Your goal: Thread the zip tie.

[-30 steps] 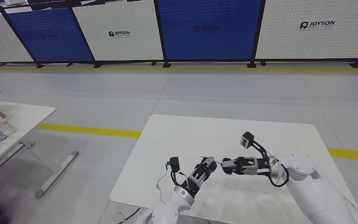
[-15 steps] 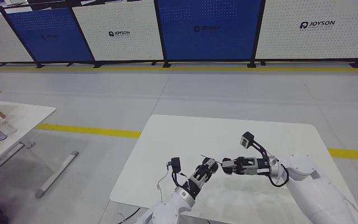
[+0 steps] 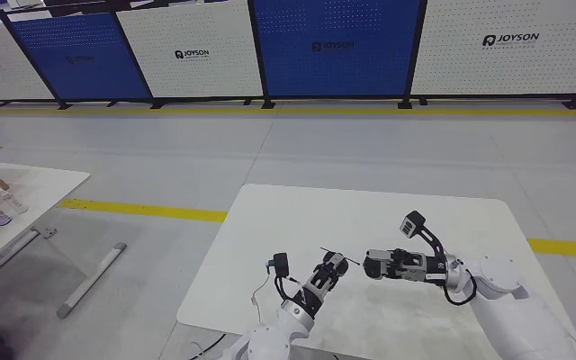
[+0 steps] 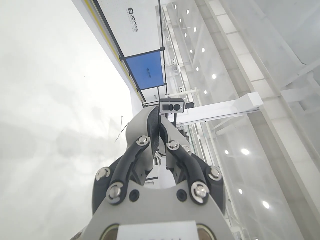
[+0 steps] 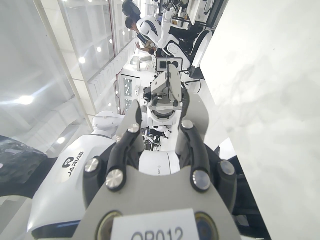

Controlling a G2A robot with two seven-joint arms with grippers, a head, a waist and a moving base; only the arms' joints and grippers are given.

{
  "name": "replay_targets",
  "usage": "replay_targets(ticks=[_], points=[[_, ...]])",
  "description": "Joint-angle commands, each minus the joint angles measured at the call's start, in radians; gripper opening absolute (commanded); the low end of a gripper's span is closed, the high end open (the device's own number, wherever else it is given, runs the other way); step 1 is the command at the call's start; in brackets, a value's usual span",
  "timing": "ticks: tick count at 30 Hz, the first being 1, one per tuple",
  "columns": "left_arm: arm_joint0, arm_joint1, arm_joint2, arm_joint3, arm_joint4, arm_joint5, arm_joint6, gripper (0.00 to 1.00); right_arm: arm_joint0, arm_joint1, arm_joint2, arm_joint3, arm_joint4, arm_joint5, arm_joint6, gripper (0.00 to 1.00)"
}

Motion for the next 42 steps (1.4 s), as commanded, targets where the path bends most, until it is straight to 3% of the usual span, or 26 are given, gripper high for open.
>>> replay_targets(ticks=[1,6,16,18,20,23,25,27,38,42], points=[[-0.003,-0.002,0.008,0.01,0.014,0.006,0.019,0.0,-0.021,0.008,0.027,-0.015,0.007,-0.006,-0.001,1.0],[-0.014,-0.009,0.025,0.034,0.029,0.034,0.06,0.0,-0.069,0.021,0.078,-0.052,0.026,-0.023,-0.01,1.0],[-0.018,-0.009,0.021,0.041,0.037,0.031,0.061,0.0,-0.069,0.021,0.078,-0.052,0.026,-0.023,-0.01,1.0],[-0.042,-0.001,0.012,0.082,0.143,0.04,0.018,0.0,-0.069,0.021,0.078,-0.052,0.026,-0.023,-0.01,1.0],[-0.053,0.006,-0.024,0.1,0.156,0.047,-0.021,0.0,-0.069,0.021,0.078,-0.052,0.026,-0.023,-0.01,1.0],[-0.044,0.023,-0.087,0.074,0.12,0.068,-0.174,0.0,-0.069,0.021,0.078,-0.052,0.026,-0.023,-0.01,1.0],[-0.018,0.036,-0.119,0.048,0.126,0.07,-0.273,0.0,-0.069,0.021,0.078,-0.052,0.026,-0.023,-0.01,1.0],[0.011,0.046,-0.155,0.022,0.107,0.075,-0.332,0.0,-0.069,0.021,0.078,-0.052,0.026,-0.023,-0.01,1.0],[0.008,0.044,-0.152,0.025,0.092,0.075,-0.326,0.0,-0.069,0.021,0.078,-0.052,0.026,-0.023,-0.01,1.0],[0.02,0.042,-0.18,-0.042,-0.023,0.049,-0.309,0.0,-0.069,0.021,0.078,-0.052,0.026,-0.023,-0.01,1.0]])
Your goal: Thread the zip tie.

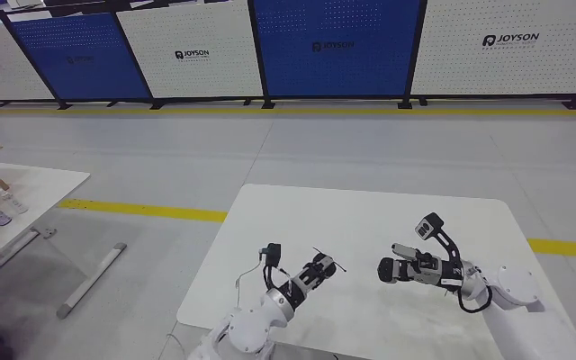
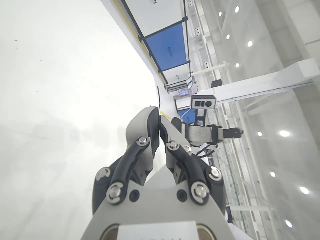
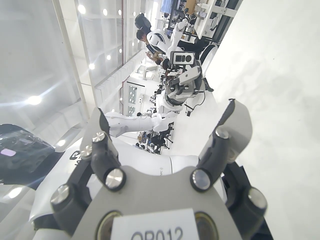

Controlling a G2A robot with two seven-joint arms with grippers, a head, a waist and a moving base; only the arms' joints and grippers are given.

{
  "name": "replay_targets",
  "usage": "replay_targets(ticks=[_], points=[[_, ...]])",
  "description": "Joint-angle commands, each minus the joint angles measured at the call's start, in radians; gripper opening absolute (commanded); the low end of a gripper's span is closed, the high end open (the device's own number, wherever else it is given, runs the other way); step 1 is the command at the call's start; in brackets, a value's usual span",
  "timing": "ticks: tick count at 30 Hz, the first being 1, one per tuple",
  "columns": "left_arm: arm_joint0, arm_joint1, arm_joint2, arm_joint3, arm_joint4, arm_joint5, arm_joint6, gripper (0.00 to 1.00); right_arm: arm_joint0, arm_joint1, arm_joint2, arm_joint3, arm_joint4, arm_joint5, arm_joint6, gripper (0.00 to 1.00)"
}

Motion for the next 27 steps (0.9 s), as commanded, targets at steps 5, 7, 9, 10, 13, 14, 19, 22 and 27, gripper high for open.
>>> replay_targets(ticks=[5,7,9,10,13,14,19,22,27], points=[[0.072,0.006,-0.111,-0.227,-0.21,-0.019,0.01,0.0,0.0,0.0,0.0,0.0,0.0,0.0,0.0,1.0],[0.097,0.008,-0.151,-0.3,-0.262,-0.014,0.016,0.0,0.0,0.0,0.0,0.0,0.0,0.0,0.0,1.0],[0.127,0.012,-0.187,-0.371,-0.289,-0.012,-0.004,0.0,0.0,0.0,0.0,0.0,0.0,0.0,0.0,1.0],[0.14,0.013,-0.2,-0.39,-0.297,-0.008,-0.013,0.0,0.0,0.0,0.0,0.0,0.0,0.0,0.0,1.0],[0.148,0.014,-0.207,-0.399,-0.304,-0.004,-0.021,0.0,0.0,0.0,0.0,0.0,0.0,0.0,0.0,1.0],[0.148,0.014,-0.207,-0.399,-0.304,-0.004,-0.021,0.0,0.0,0.0,0.0,0.0,0.0,0.0,0.0,1.0],[0.148,0.014,-0.207,-0.399,-0.304,-0.004,-0.021,0.0,0.0,0.0,0.0,0.0,0.0,0.0,0.0,1.0],[0.148,0.014,-0.207,-0.399,-0.304,-0.004,-0.021,0.0,0.0,0.0,0.0,0.0,0.0,0.0,0.0,1.0],[0.141,0.012,-0.194,-0.414,-0.378,0.004,-0.038,0.0,0.0,0.0,0.0,0.0,0.0,0.0,0.0,1.0]])
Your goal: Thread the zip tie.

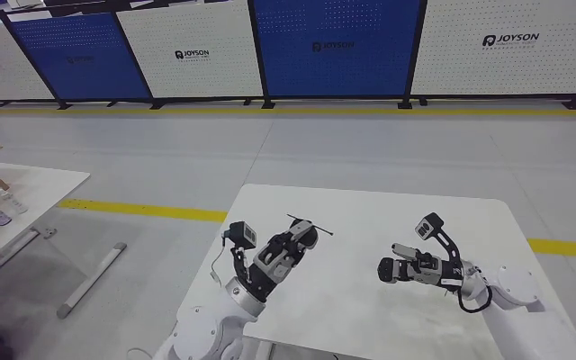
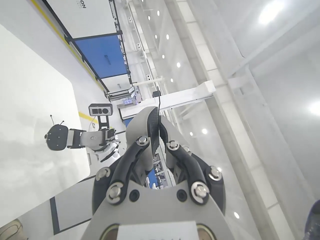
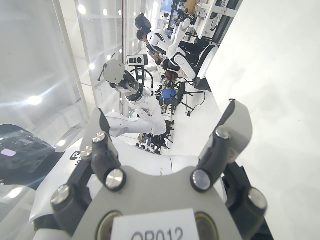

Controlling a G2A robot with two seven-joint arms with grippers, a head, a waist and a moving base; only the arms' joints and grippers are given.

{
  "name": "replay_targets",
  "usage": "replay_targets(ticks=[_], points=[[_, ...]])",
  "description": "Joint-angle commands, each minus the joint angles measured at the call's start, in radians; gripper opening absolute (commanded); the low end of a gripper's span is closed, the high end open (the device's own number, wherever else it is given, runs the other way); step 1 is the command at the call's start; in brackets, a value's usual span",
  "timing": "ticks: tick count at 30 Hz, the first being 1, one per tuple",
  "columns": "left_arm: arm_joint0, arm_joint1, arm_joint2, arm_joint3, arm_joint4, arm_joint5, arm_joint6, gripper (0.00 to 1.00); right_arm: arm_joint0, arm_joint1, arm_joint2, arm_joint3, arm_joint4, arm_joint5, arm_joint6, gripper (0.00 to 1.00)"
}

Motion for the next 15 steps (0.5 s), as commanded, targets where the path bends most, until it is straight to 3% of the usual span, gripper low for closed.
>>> replay_targets(ticks=[1,5,15], points=[[0.002,-0.001,-0.005,-0.021,-0.058,0.002,-0.006,0.0,0.0,0.0,0.0,0.0,0.0,0.0,0.0,1.0],[0.018,-0.004,-0.05,-0.065,-0.137,-0.05,0.028,0.0,0.0,0.0,0.0,0.0,0.0,0.0,0.0,1.0],[0.018,-0.004,-0.05,-0.065,-0.137,-0.05,0.028,0.0,0.0,0.0,0.0,0.0,0.0,0.0,0.0,1.0]])
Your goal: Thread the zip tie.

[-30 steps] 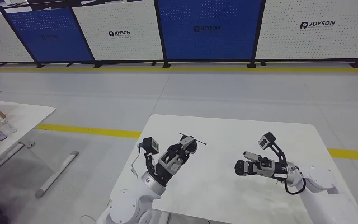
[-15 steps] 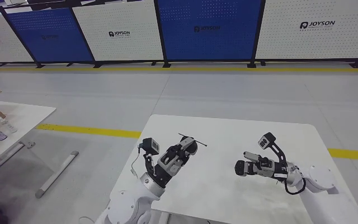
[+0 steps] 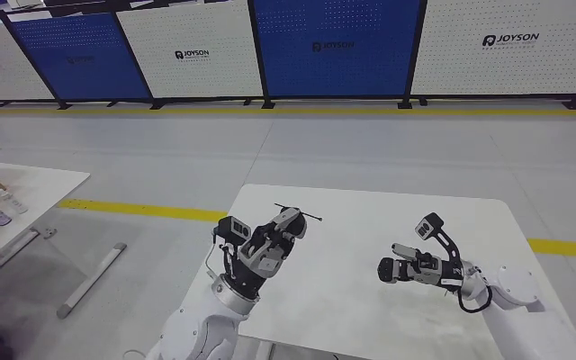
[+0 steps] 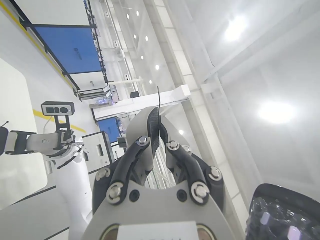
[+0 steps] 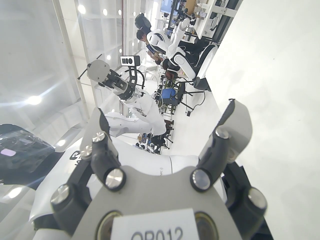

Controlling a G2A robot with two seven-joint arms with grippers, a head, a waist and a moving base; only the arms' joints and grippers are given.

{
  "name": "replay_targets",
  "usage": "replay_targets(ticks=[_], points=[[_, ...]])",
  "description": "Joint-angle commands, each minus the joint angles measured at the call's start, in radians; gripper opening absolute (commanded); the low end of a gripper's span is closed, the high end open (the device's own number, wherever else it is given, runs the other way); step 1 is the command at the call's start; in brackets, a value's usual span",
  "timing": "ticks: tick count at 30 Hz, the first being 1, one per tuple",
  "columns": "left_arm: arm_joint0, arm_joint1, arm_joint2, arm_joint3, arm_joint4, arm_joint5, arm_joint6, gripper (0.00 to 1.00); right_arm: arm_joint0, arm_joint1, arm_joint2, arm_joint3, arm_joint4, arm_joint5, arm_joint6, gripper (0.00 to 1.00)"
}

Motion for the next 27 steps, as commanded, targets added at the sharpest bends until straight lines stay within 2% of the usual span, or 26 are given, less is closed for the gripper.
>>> replay_targets(ticks=[1,5,11,15,19,21,23,27], points=[[-0.004,0.0,0.003,0.009,0.007,0.009,0.001,0.0,0.0,0.0,0.0,0.0,0.0,0.0,0.0,1.0],[-0.027,0.003,0.016,0.057,0.118,0.057,0.013,0.0,0.0,0.0,0.0,0.0,0.0,0.0,0.0,1.0],[-0.055,0.008,0.08,0.151,0.307,0.146,0.019,0.0,0.0,0.0,0.0,0.0,0.0,0.0,0.0,1.0],[-0.067,0.008,0.123,0.232,0.35,0.19,0.005,0.0,0.0,0.0,0.0,0.0,0.0,0.0,0.0,1.0],[-0.087,0.007,0.161,0.287,0.41,0.186,0.016,0.0,0.0,0.0,0.0,0.0,0.0,0.0,0.0,1.0],[-0.088,0.007,0.17,0.305,0.472,0.155,0.048,0.0,0.0,0.0,0.0,0.0,0.0,0.0,0.0,1.0],[-0.088,0.007,0.175,0.31,0.475,0.139,0.051,0.0,0.0,0.0,0.0,0.0,0.0,0.0,0.0,1.0],[-0.088,0.007,0.175,0.31,0.475,0.139,0.051,0.0,0.0,0.0,0.0,0.0,0.0,0.0,0.0,1.0]])
